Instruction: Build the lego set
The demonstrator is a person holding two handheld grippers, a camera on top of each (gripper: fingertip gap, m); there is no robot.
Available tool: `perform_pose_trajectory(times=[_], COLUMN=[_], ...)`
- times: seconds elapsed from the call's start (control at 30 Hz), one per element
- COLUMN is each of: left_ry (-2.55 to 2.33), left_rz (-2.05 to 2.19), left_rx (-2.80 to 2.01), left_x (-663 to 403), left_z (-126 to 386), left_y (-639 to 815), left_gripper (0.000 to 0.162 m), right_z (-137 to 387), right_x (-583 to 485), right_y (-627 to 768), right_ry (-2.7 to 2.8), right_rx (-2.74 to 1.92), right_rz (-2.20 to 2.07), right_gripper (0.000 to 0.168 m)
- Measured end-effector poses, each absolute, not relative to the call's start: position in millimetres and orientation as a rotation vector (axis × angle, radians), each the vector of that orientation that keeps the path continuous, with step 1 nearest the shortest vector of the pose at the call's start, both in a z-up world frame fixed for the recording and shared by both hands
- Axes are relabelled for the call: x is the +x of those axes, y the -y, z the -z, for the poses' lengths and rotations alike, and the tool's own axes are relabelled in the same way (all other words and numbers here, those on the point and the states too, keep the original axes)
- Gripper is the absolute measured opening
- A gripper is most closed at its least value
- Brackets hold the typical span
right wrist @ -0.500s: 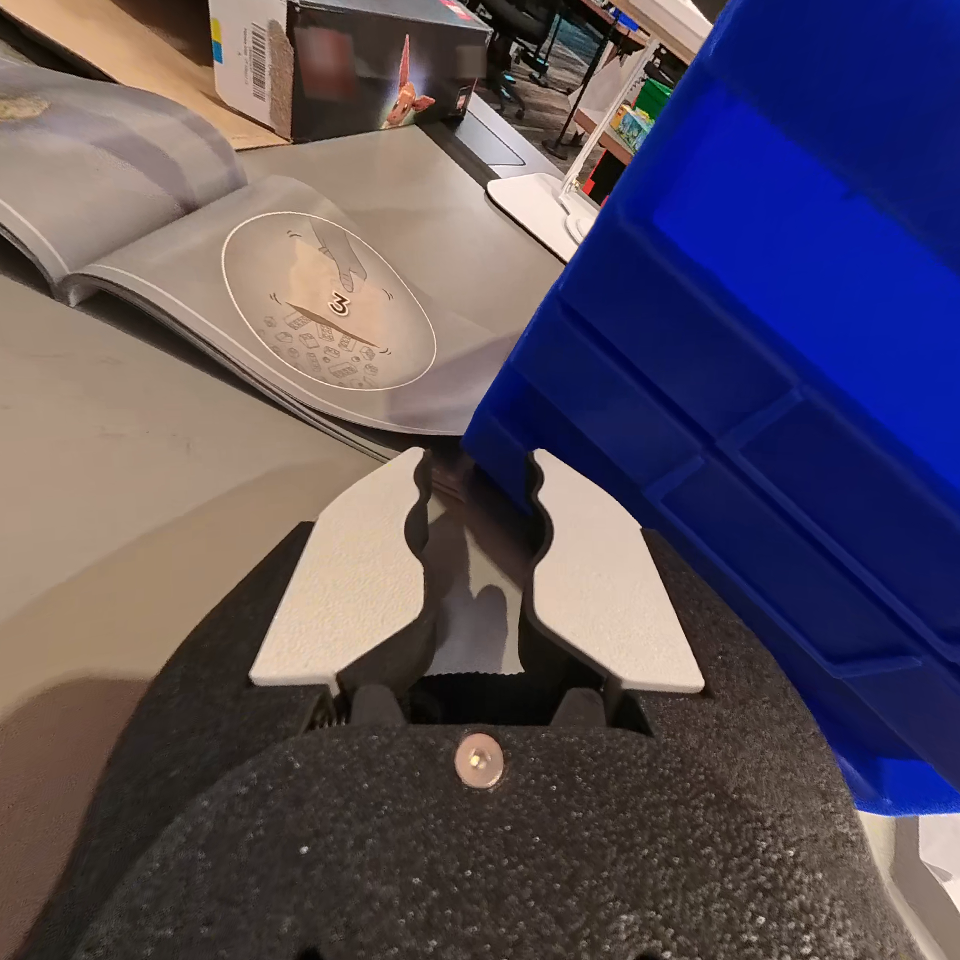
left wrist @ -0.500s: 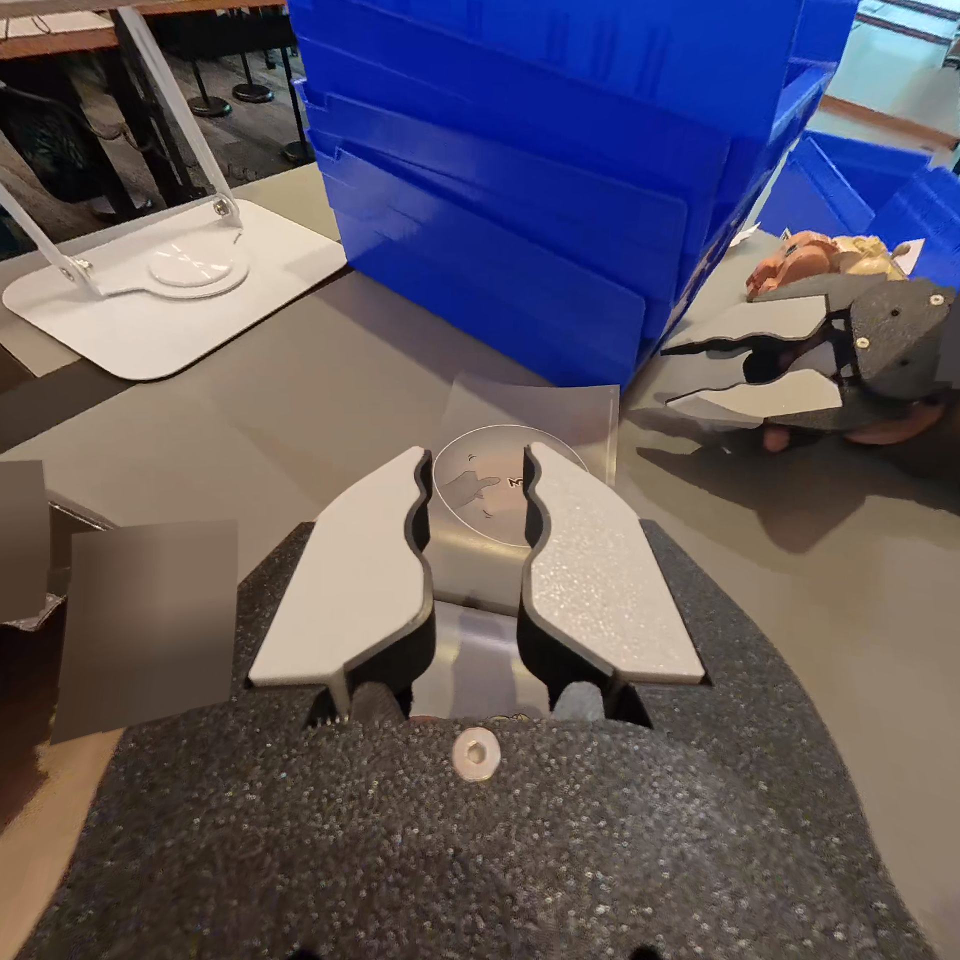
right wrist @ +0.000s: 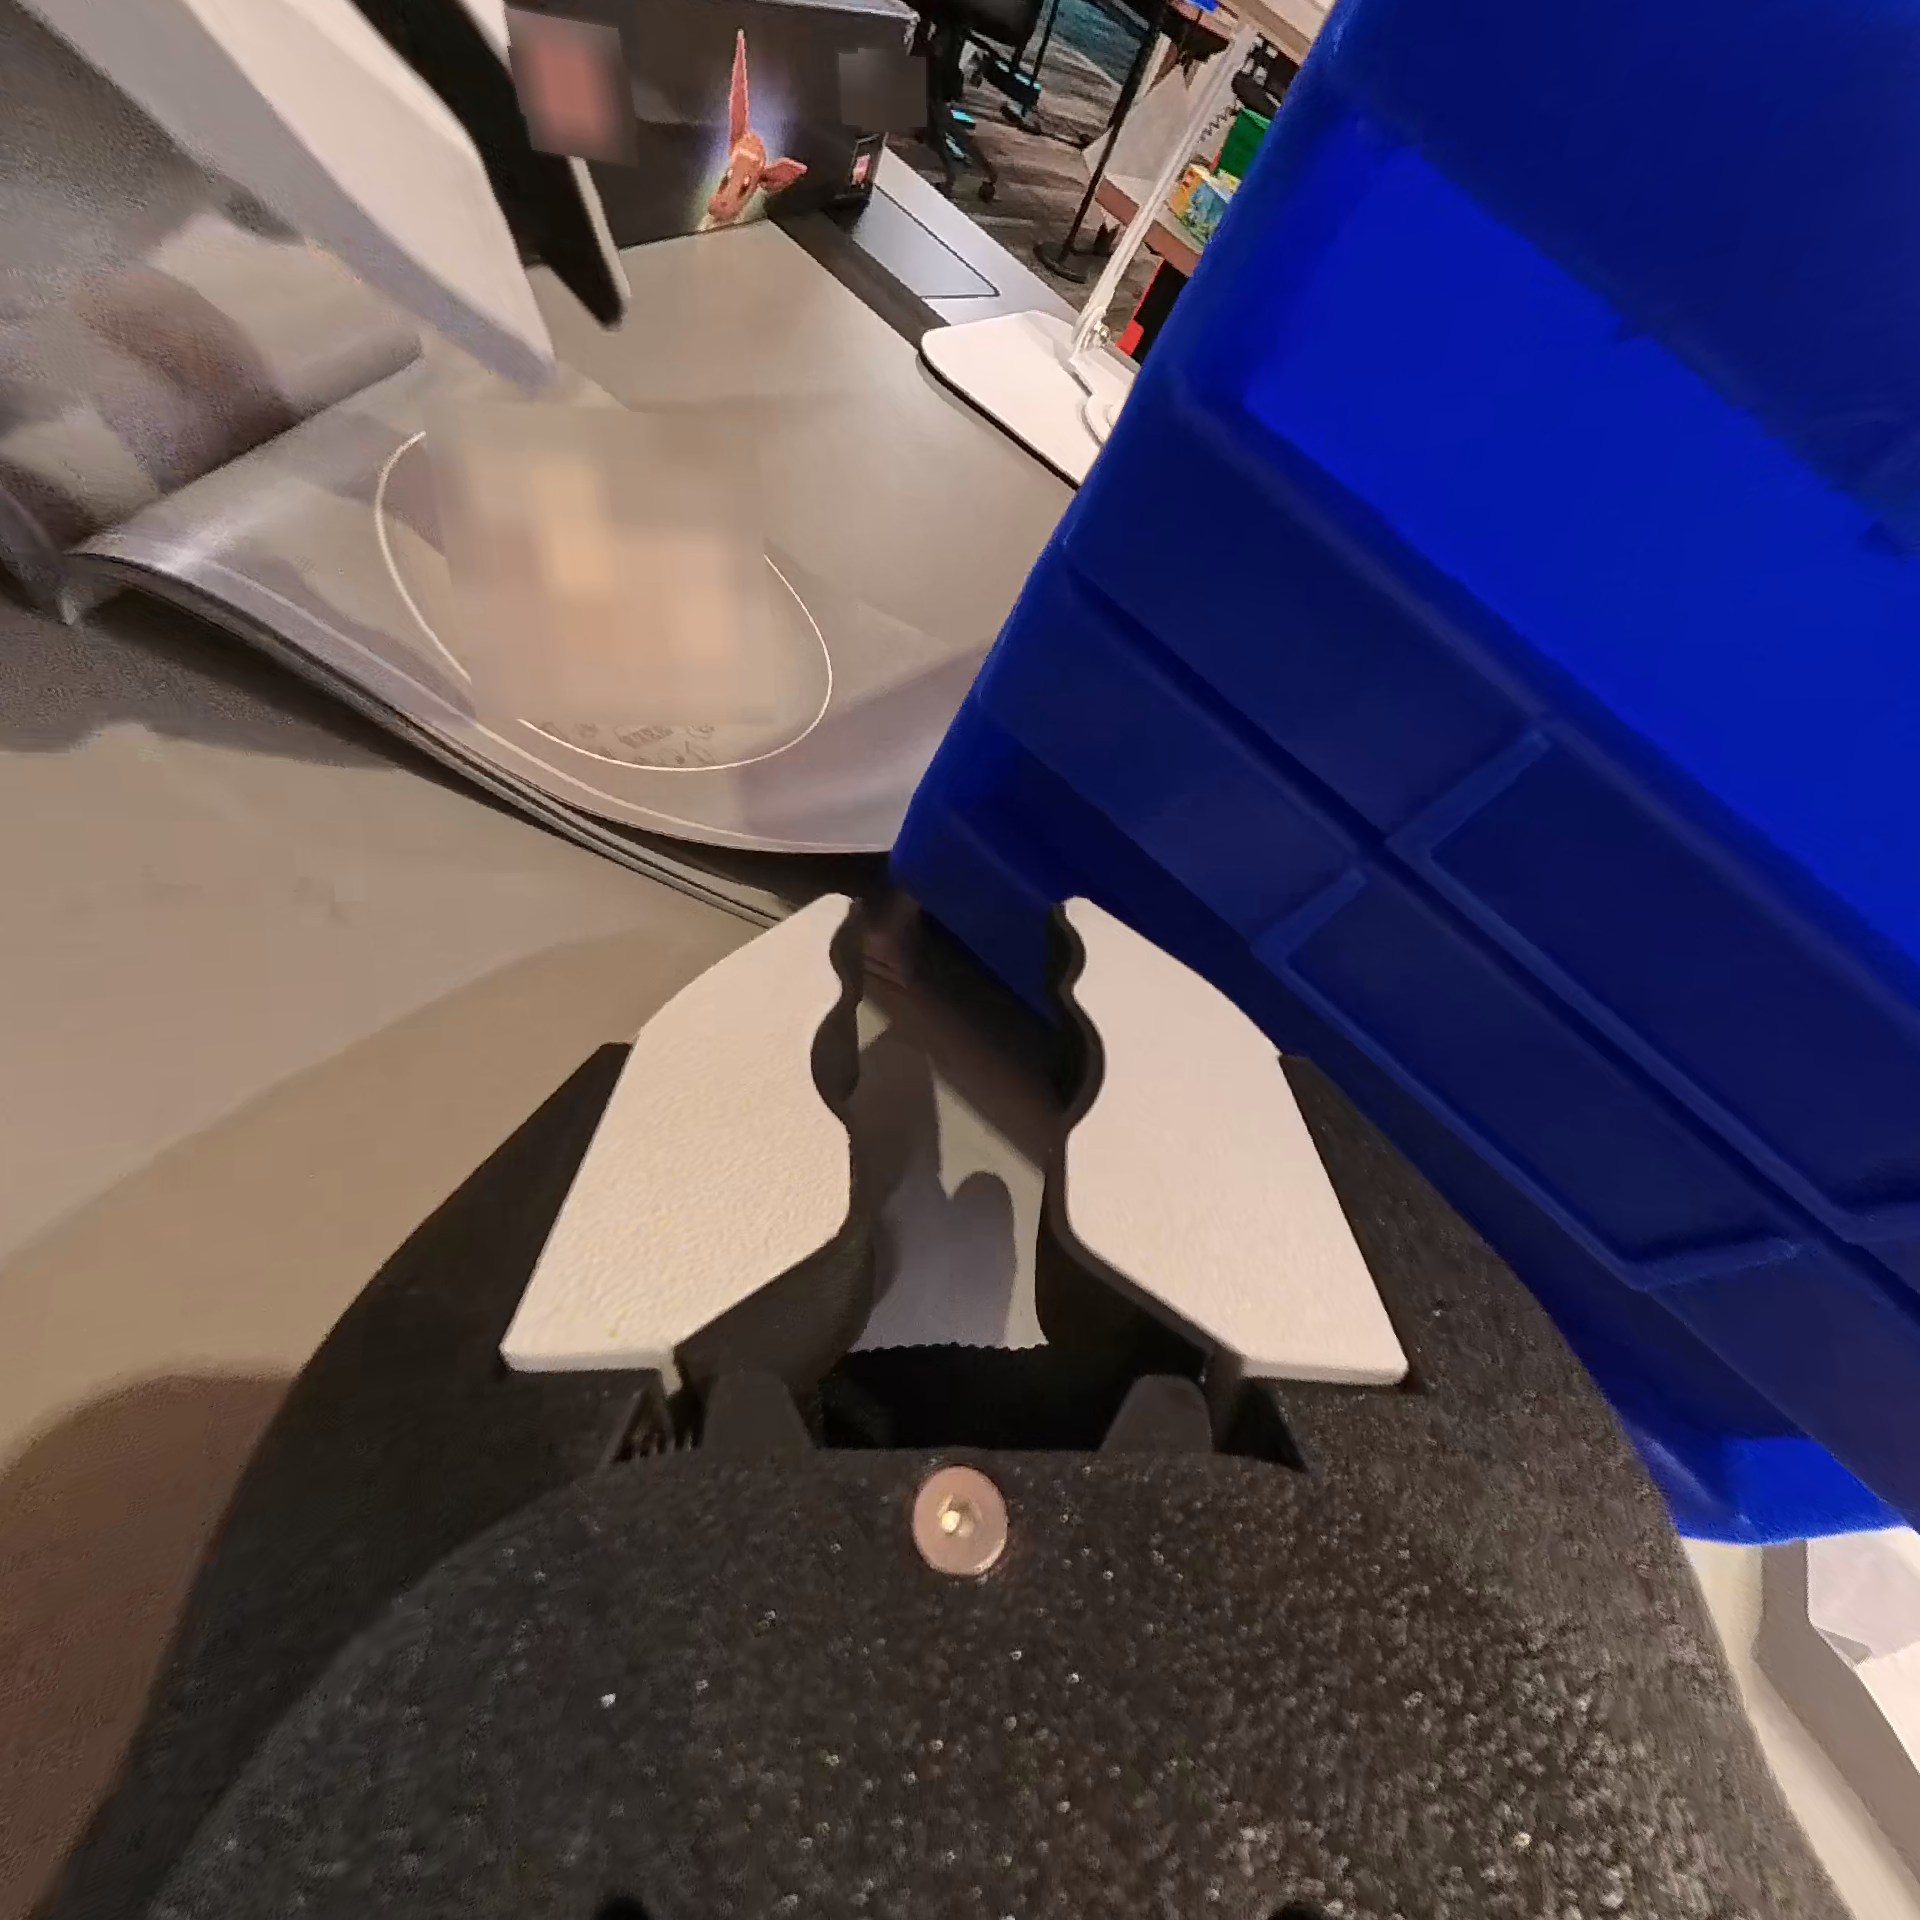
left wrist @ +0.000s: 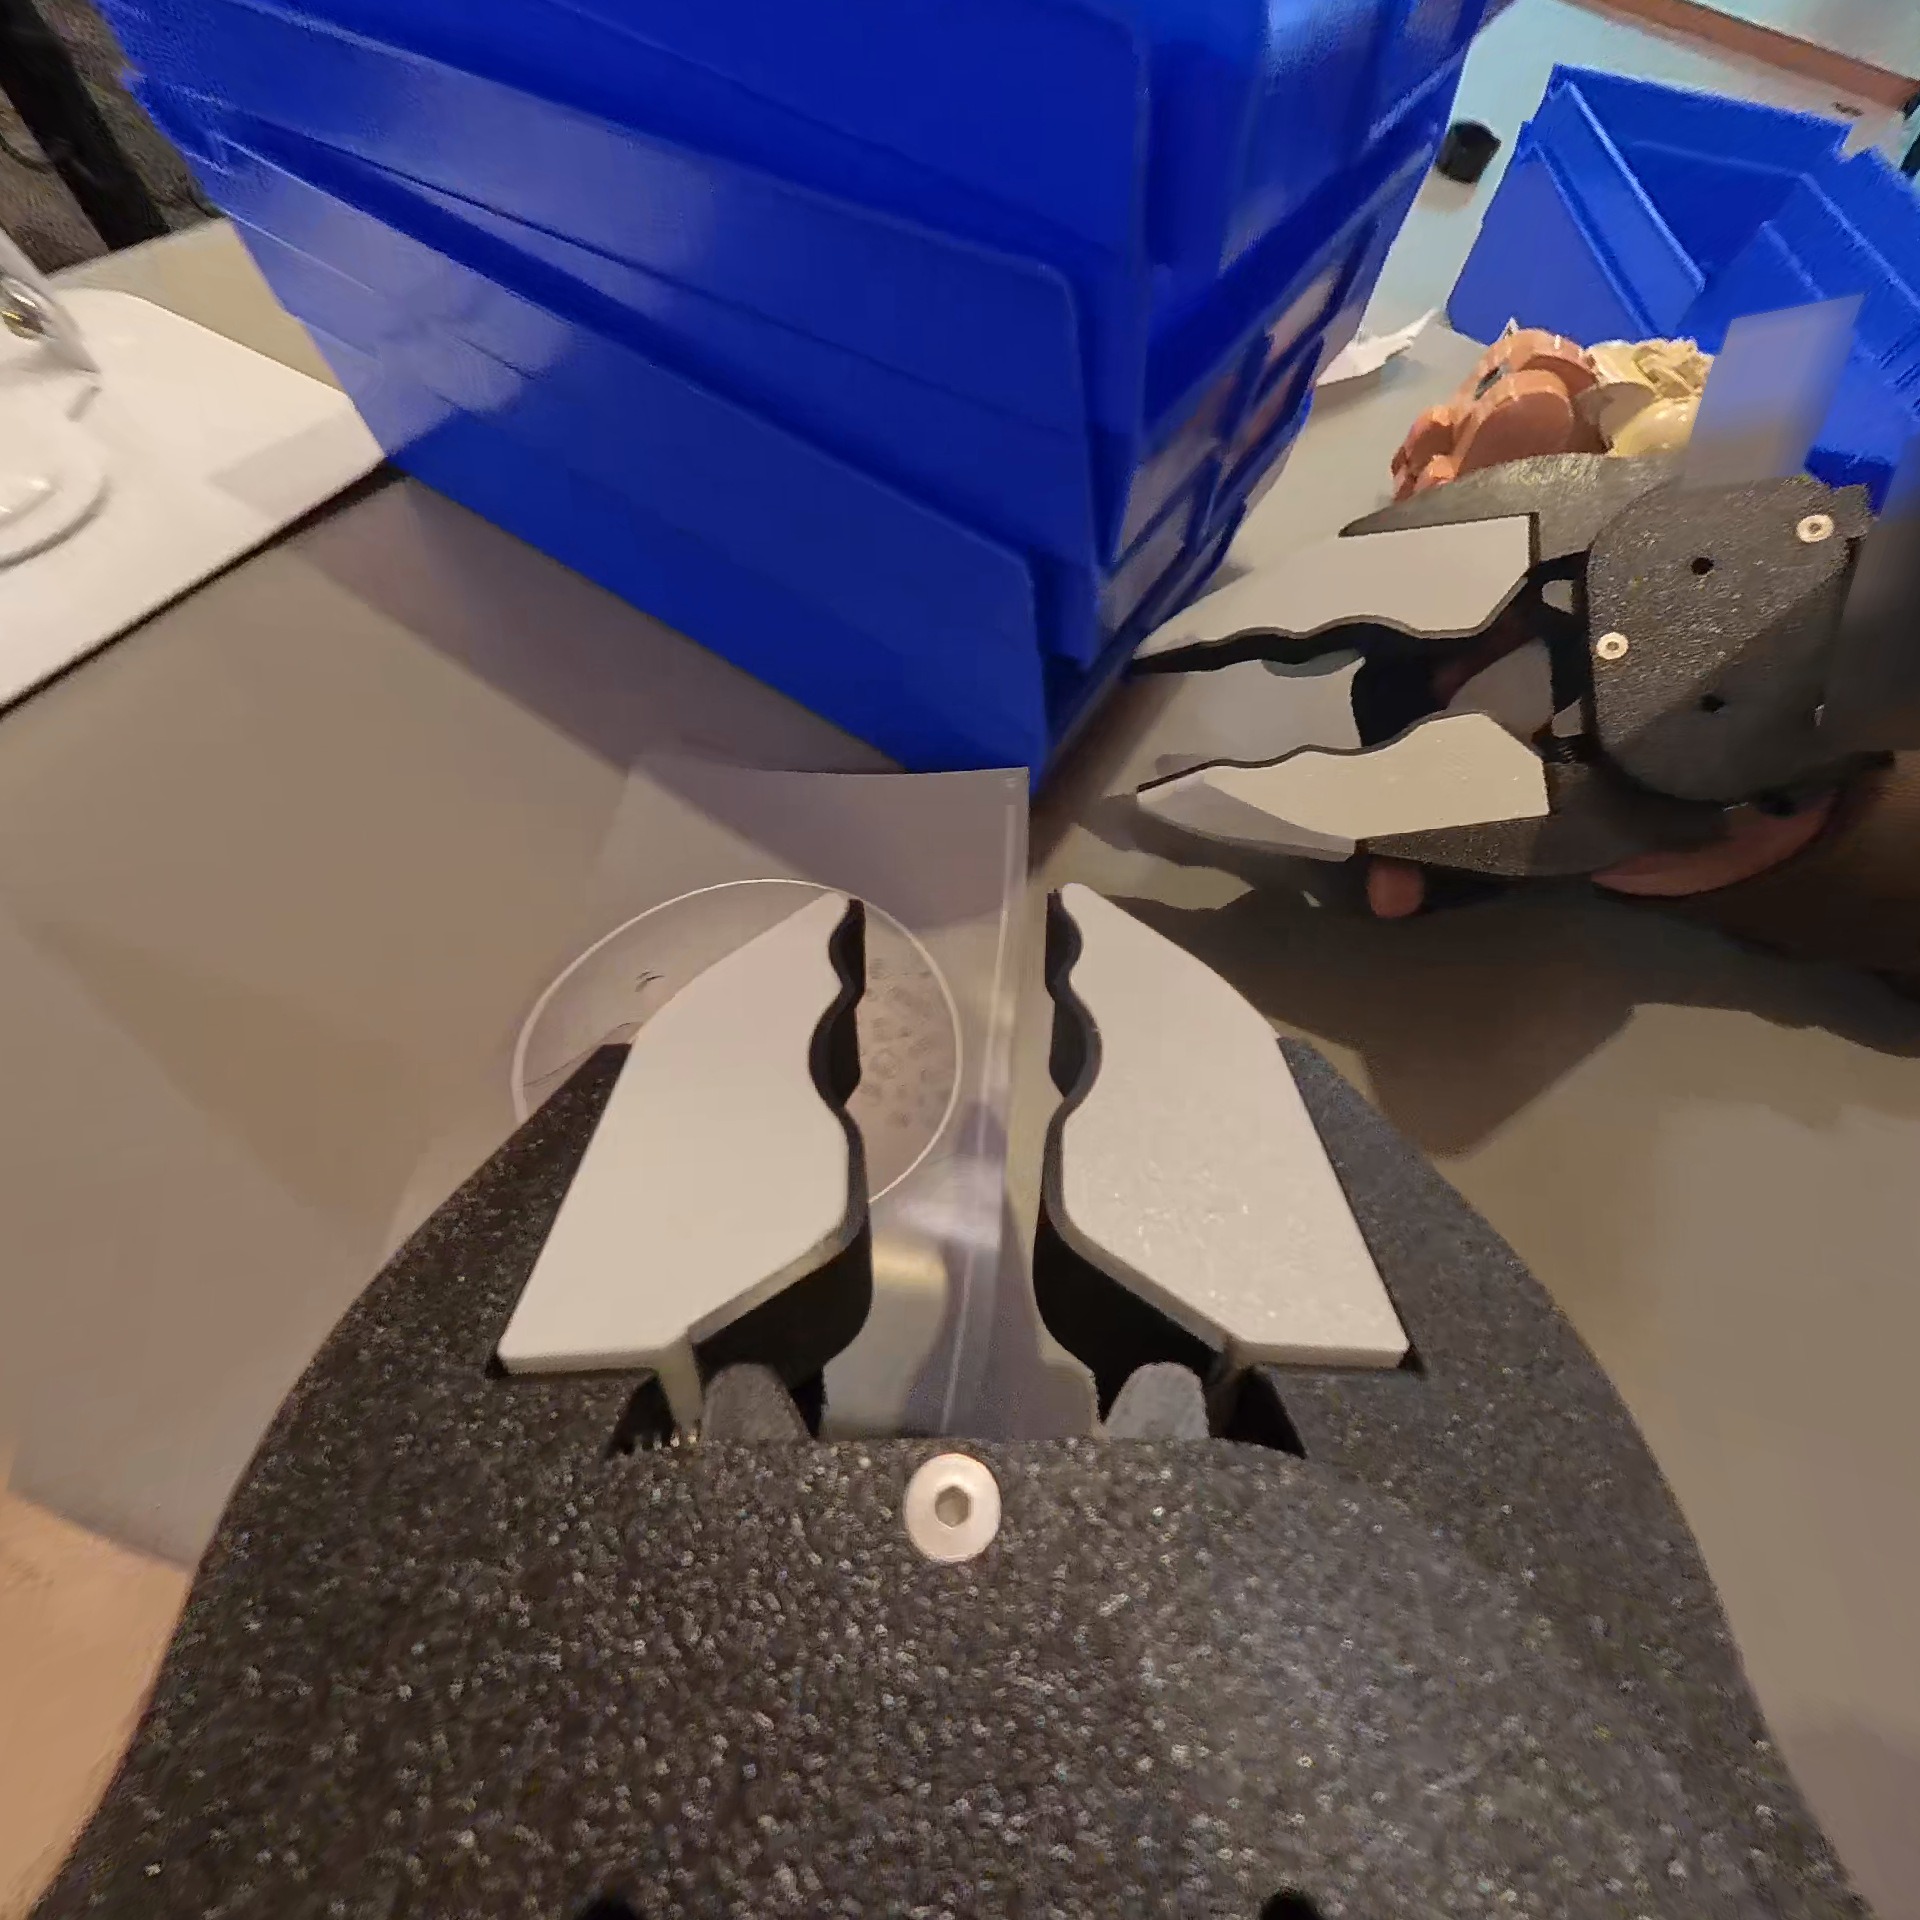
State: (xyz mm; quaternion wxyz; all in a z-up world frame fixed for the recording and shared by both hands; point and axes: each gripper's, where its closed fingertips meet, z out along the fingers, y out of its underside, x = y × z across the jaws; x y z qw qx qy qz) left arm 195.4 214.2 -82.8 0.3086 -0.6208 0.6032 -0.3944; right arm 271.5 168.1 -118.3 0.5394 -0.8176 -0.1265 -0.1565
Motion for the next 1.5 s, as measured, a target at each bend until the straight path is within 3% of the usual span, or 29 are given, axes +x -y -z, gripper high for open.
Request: perform_pose_trajectory(times=[0.67, 1.5], left_ry=[-1.734, -1.752], left_rz=[0.608, 0.395], left_rx=[-1.628, -1.644], left_x=[252, 262], left_z=[142, 157], left_y=[-189, -191], left_gripper=[0.026, 0.018], right_z=[117, 115], right_x=[271, 270], right_y=[-155, -155], right_ry=[0.309, 0.305], right_rx=[-1.942, -1.932], right_rz=[0.348, 0.341], right_gripper=[0.032, 0.031])
